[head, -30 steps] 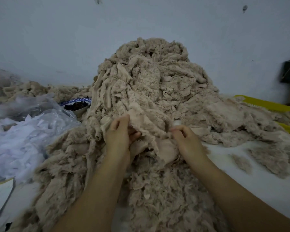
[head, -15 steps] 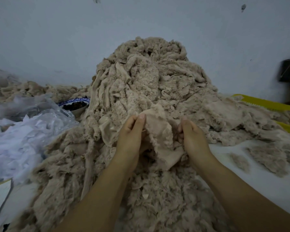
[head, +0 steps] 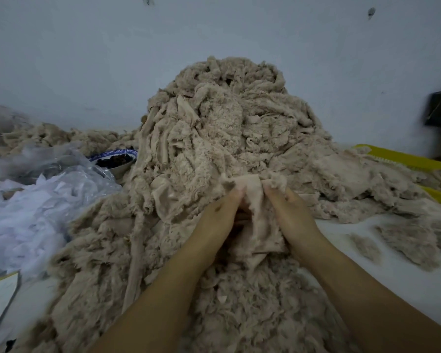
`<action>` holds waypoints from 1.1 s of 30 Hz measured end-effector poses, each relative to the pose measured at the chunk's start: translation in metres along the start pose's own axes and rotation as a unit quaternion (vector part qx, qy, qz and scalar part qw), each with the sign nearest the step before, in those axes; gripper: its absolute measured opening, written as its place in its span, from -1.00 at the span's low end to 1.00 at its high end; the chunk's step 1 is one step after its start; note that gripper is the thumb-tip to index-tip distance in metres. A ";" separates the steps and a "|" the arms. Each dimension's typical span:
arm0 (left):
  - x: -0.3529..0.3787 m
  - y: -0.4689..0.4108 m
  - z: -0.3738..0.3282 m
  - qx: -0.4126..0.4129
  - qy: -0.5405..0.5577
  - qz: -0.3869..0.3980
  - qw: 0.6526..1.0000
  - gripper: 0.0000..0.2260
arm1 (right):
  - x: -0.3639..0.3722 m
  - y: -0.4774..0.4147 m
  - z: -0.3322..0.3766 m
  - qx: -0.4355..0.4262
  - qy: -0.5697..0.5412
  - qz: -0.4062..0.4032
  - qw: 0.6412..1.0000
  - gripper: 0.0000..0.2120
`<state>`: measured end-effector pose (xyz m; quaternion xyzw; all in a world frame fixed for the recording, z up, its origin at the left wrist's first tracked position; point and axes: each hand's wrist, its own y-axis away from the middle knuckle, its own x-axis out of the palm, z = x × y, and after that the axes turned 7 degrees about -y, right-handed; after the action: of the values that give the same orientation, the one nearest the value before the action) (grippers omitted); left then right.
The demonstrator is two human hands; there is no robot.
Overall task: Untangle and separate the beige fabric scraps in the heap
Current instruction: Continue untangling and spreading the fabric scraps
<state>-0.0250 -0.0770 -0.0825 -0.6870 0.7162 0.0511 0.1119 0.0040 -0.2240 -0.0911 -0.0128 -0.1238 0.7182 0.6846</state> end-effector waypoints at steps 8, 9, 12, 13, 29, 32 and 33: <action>-0.018 -0.009 -0.005 -0.105 0.333 -0.058 0.935 -0.68 | 0.006 0.009 -0.014 0.023 0.211 0.159 0.964 -0.67; -0.020 -0.011 -0.004 -0.098 0.374 -0.057 0.921 -0.69 | 0.004 0.007 -0.014 0.036 0.204 0.147 0.967 -0.69; -0.022 -0.013 -0.003 -0.086 0.417 -0.058 0.903 -0.73 | -0.001 0.004 -0.014 0.076 0.165 0.134 0.974 -0.65; -0.022 -0.013 -0.004 -0.086 0.417 -0.050 0.904 -0.76 | -0.001 0.003 -0.015 0.087 0.140 0.132 0.978 -0.62; 0.005 0.002 0.007 0.065 -0.087 0.074 0.991 -0.77 | 0.005 0.000 -0.007 0.089 -0.117 0.022 0.989 -0.84; 0.001 0.007 0.001 0.107 -0.137 0.116 0.978 -0.79 | 0.004 -0.004 -0.009 0.130 -0.147 -0.025 0.980 -0.83; 0.001 0.008 -0.001 0.118 -0.151 0.122 0.974 -0.68 | 0.004 -0.005 -0.008 0.146 -0.149 -0.039 0.977 -0.81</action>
<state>-0.0334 -0.0780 -0.0822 -0.5607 0.7704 0.0826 0.2921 0.0099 -0.2190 -0.0971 0.1997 -0.1184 0.6948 0.6807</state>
